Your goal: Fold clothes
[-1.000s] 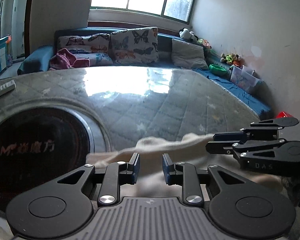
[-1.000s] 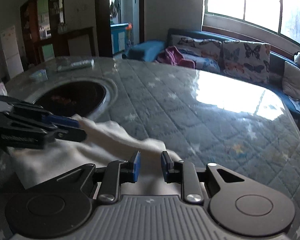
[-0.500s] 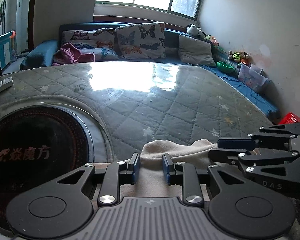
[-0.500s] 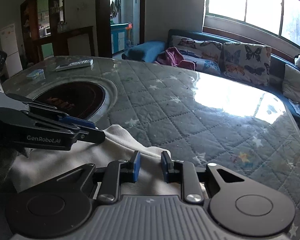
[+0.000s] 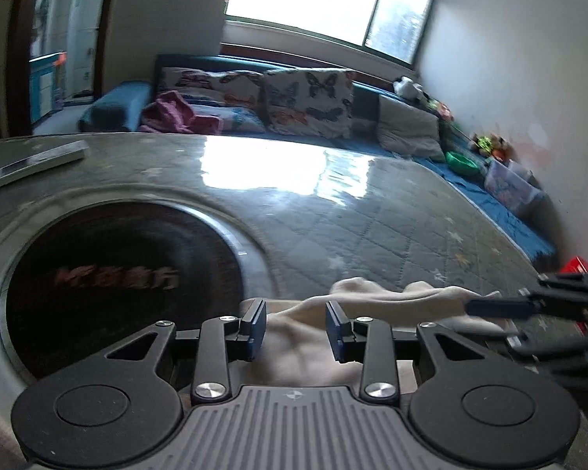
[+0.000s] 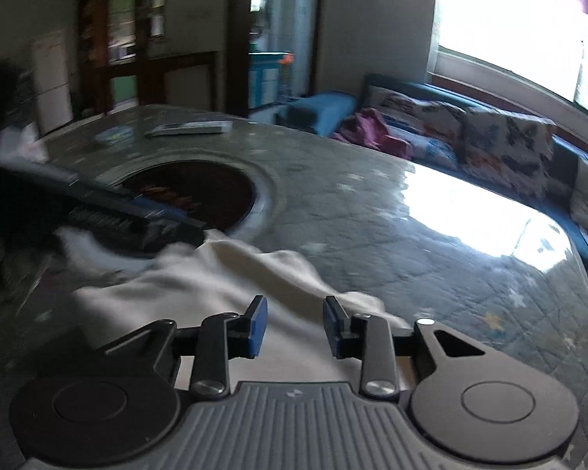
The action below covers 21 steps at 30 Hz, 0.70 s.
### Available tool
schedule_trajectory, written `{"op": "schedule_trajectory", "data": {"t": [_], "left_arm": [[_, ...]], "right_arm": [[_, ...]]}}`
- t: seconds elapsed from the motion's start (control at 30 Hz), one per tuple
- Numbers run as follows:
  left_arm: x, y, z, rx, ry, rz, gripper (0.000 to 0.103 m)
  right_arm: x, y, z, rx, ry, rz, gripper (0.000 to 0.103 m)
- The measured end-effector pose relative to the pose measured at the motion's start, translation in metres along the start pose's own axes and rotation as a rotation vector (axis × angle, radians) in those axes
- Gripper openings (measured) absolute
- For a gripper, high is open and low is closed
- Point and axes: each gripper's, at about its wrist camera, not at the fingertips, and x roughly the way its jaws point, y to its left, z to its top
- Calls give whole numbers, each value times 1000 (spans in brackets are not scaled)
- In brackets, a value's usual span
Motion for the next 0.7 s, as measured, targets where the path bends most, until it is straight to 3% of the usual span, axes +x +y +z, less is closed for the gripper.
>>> {"op": "schedule_trajectory", "data": {"t": [0.13, 0.37, 0.7], "left_arm": [[-15, 16, -7, -48, -5, 42, 44], [-31, 32, -20, -101, 0, 54, 51], [-48, 47, -29, -174, 4, 35, 56]], "right_arm": [[-10, 43, -1, -100, -8, 78, 33], [-4, 109, -5, -308, -3, 178, 36], [21, 138, -14, -371, 23, 164, 40]]}}
